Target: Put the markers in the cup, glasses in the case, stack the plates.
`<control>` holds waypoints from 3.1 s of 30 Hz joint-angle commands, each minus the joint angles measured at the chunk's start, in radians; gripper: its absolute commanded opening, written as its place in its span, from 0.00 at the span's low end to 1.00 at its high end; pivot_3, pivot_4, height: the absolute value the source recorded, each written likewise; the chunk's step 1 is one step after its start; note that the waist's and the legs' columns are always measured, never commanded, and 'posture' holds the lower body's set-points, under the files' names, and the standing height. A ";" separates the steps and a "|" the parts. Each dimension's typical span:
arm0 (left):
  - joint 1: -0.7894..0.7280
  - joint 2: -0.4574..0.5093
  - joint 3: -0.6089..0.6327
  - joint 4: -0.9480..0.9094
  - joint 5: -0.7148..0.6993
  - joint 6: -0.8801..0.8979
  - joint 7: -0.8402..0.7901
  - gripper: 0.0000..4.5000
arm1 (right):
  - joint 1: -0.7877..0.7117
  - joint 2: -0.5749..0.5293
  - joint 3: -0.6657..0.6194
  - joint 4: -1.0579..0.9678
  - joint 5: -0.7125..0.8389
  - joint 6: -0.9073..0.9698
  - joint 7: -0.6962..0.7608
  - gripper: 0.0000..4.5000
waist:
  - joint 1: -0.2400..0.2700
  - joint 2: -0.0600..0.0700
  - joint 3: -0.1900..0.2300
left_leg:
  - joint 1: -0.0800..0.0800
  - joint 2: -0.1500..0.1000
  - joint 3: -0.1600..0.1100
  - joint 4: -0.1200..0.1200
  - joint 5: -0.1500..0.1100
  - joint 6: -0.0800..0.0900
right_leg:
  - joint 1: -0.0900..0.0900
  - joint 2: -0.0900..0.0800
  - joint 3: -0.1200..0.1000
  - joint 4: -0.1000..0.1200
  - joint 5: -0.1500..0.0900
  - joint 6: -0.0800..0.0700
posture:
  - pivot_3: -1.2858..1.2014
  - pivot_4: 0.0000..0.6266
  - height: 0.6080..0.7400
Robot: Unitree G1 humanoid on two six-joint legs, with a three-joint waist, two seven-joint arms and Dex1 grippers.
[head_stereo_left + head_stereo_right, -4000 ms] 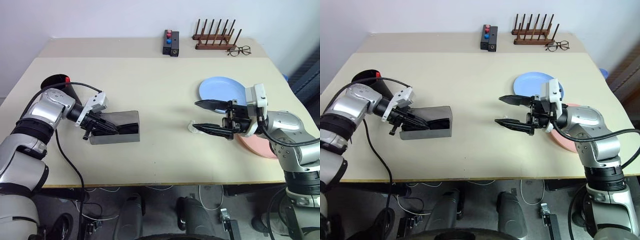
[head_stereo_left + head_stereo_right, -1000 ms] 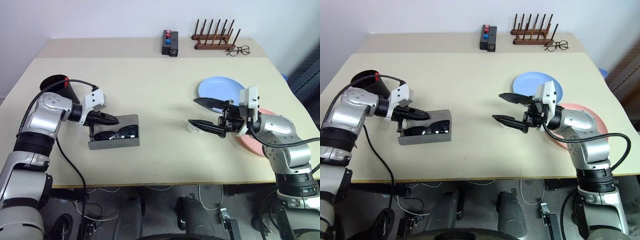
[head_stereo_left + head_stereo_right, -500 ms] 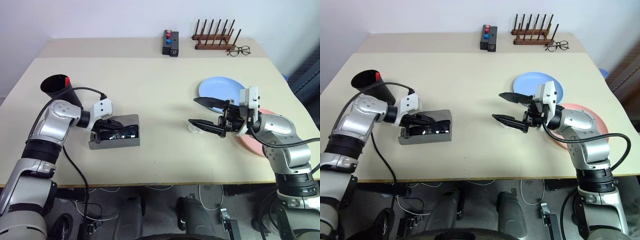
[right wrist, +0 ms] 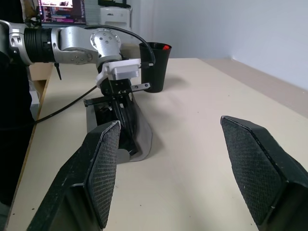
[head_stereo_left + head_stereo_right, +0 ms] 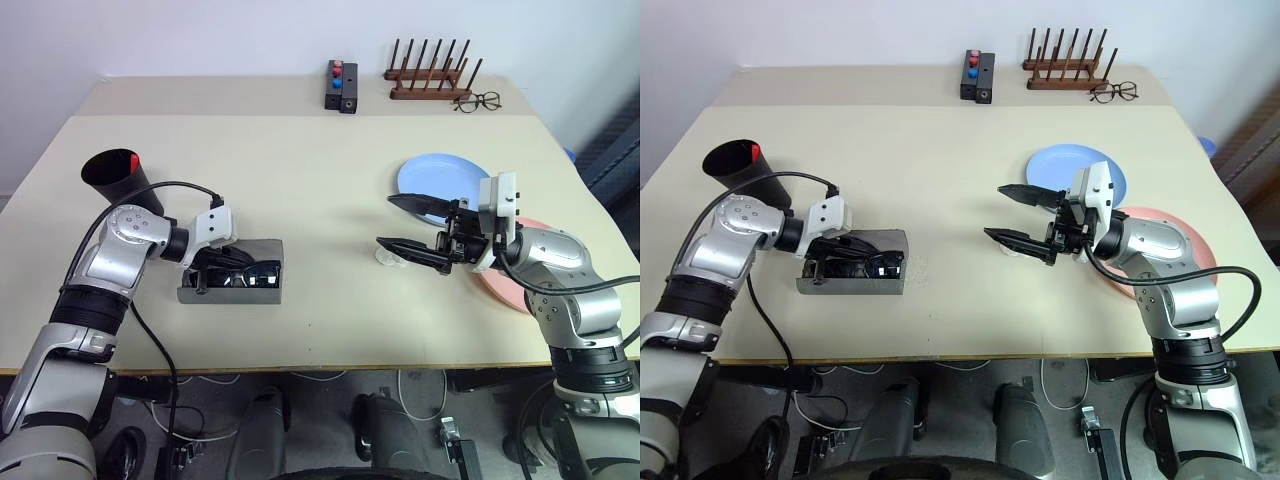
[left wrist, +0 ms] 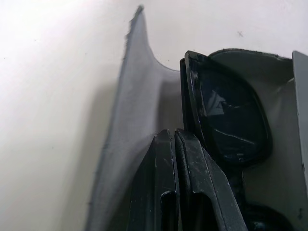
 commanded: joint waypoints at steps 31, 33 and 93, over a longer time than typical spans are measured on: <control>-0.144 0.023 0.078 0.130 -0.077 0.066 -0.094 0.13 | -0.023 0.003 -0.009 -0.023 0.008 -0.012 0.001 0.76 | -0.002 0.000 0.000 | 0.000 0.000 0.000 0.000 0.000 0.000 | 0.000 0.000 0.000 0.000 0.000 0.000 | 0.52 0.24 1.00; -0.153 0.032 0.079 0.131 -0.084 0.089 -0.124 0.30 | -0.023 0.003 -0.009 -0.022 0.007 -0.012 0.001 0.76 | -0.004 0.000 0.000 | 0.000 0.000 0.000 -0.001 0.000 0.000 | 0.000 0.000 0.000 0.000 0.000 0.000 | 0.52 0.24 1.00; -0.026 0.056 -0.013 0.010 0.050 -0.130 -0.144 0.13 | -0.018 0.007 -0.009 -0.021 0.005 -0.013 -0.011 0.76 | -0.001 0.003 -0.002 | 0.002 0.000 0.000 -0.001 0.000 0.000 | 0.001 0.000 0.000 0.000 0.000 0.000 | 0.52 0.24 1.00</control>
